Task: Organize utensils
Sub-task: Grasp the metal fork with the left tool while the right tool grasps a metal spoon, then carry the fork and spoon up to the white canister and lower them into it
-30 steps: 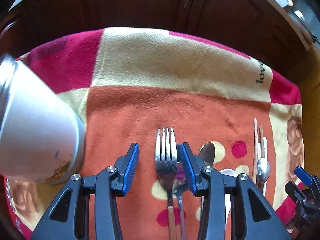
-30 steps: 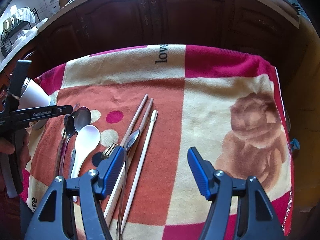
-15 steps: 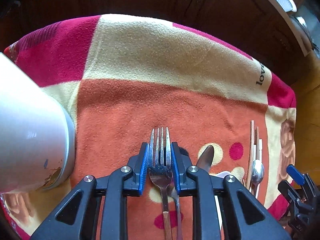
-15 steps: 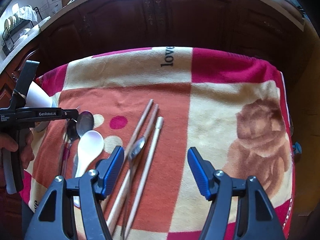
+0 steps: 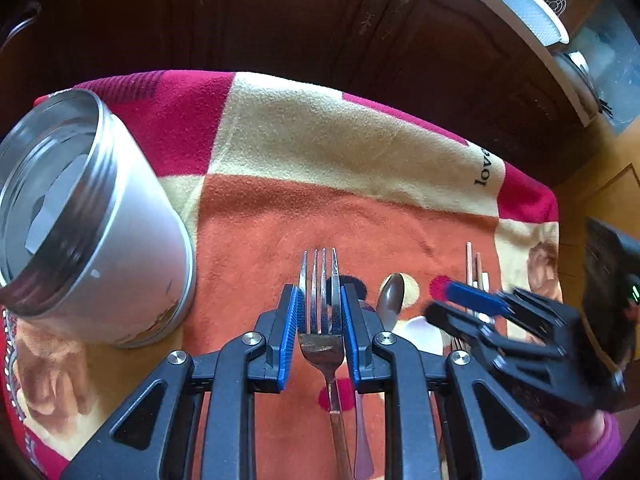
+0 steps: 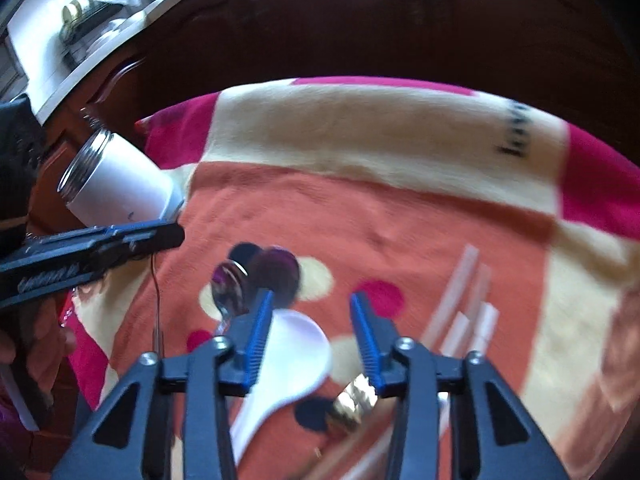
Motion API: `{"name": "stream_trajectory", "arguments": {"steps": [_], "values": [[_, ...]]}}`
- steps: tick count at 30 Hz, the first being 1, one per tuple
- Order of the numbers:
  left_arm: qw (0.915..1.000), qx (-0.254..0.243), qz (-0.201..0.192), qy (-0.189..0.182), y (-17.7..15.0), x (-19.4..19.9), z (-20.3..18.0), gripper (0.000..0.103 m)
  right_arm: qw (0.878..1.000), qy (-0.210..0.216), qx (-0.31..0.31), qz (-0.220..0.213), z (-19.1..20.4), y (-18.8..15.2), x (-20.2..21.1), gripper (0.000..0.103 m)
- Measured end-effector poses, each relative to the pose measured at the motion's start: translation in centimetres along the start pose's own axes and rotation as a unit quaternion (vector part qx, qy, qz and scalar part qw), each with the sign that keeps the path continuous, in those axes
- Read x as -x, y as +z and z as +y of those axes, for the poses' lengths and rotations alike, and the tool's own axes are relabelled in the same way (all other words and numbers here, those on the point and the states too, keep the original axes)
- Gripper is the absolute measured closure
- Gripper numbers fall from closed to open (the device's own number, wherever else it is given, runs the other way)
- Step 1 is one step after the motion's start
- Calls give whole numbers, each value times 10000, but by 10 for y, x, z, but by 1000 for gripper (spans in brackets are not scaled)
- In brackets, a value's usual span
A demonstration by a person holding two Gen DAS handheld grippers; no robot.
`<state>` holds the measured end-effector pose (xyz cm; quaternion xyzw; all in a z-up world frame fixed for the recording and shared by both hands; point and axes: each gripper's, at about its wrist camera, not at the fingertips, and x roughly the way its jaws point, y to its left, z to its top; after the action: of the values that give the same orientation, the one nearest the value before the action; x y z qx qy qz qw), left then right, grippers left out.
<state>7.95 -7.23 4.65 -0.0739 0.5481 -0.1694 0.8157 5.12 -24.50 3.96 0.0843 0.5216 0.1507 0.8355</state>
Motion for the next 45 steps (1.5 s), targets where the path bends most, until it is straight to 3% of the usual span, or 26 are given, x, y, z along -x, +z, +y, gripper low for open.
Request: {"name": "stream_trajectory", "arguments": {"steps": [6, 12, 16, 21, 28, 33, 45], "values": [[9999, 44, 18, -93, 0, 0, 5, 44, 9962, 495, 694, 187, 8, 20, -29, 66], [9997, -4, 94, -234, 2, -6, 2, 44, 9917, 628, 1082, 286, 11, 31, -43, 70], [9993, 5, 186, -340, 4, -16, 3, 44, 9889, 818, 1152, 468, 7, 29, -47, 88], [9989, 110, 295, -360, 5, -29, 6, 44, 9904, 927, 937, 416, -6, 17, -38, 94], [9989, 123, 222, -397, 5, -24, 6, 44, 9936, 793, 798, -67, -7, 6, -13, 98], [9984, 52, -73, -550, -1, 6, 6, 44, 9934, 725, 649, -602, 1, 10, 24, 101], [9940, -443, -705, -705, -27, 79, -18, 44, 9876, 370, 984, -1164, 33, 1, 82, 101]]}}
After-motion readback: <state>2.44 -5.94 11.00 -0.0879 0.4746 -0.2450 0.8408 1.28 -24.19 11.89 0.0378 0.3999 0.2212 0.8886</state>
